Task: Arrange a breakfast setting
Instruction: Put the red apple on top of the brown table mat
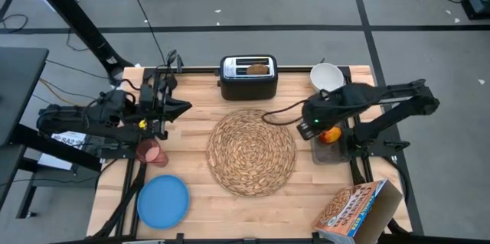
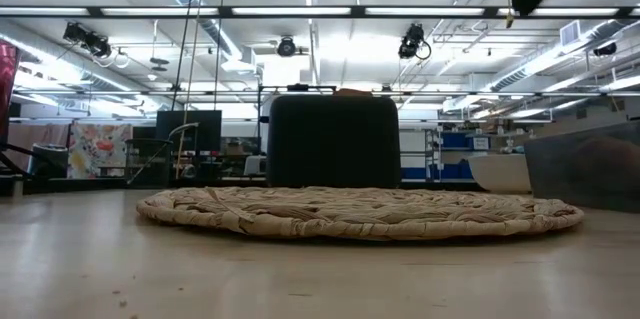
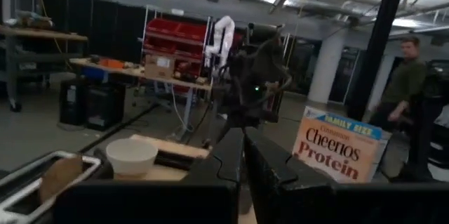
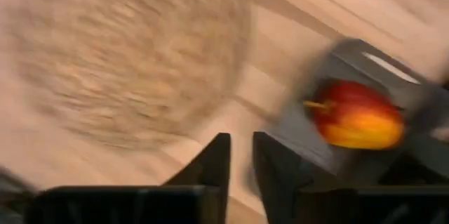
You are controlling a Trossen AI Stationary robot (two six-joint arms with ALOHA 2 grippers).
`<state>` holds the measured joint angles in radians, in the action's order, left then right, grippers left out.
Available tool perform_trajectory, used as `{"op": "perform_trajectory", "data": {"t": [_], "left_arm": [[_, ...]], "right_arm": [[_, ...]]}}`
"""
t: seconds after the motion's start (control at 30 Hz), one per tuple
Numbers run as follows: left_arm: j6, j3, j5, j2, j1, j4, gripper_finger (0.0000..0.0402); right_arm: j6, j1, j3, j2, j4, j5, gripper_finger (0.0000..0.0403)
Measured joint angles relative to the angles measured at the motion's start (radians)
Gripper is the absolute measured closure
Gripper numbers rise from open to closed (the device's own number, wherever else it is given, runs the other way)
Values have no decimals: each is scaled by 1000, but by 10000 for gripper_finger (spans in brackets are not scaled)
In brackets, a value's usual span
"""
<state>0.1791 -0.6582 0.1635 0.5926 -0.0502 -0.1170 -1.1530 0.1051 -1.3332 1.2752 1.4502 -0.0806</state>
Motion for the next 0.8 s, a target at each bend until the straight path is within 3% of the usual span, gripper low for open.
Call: {"op": "perform_trajectory", "data": {"t": [0.1, 0.2, 0.4, 0.6, 0.8], "left_arm": [[32, 0, -42, 10, 0, 2, 360], [58, 0, -80, 13, -7, 15, 342], [64, 0, -100, 16, -58, 20, 331], [63, 0, -98, 16, -87, 19, 331], [36, 0, -89, 16, -88, 18, 331]], "right_arm": [[149, -57, 103, -6, 23, 41, 278], [411, -92, 165, -25, 40, 22, 248], [936, -96, 276, -18, -4, 17, 243], [1041, -99, 434, 15, -144, 28, 244], [1136, -96, 500, 26, -256, 32, 244]]}}
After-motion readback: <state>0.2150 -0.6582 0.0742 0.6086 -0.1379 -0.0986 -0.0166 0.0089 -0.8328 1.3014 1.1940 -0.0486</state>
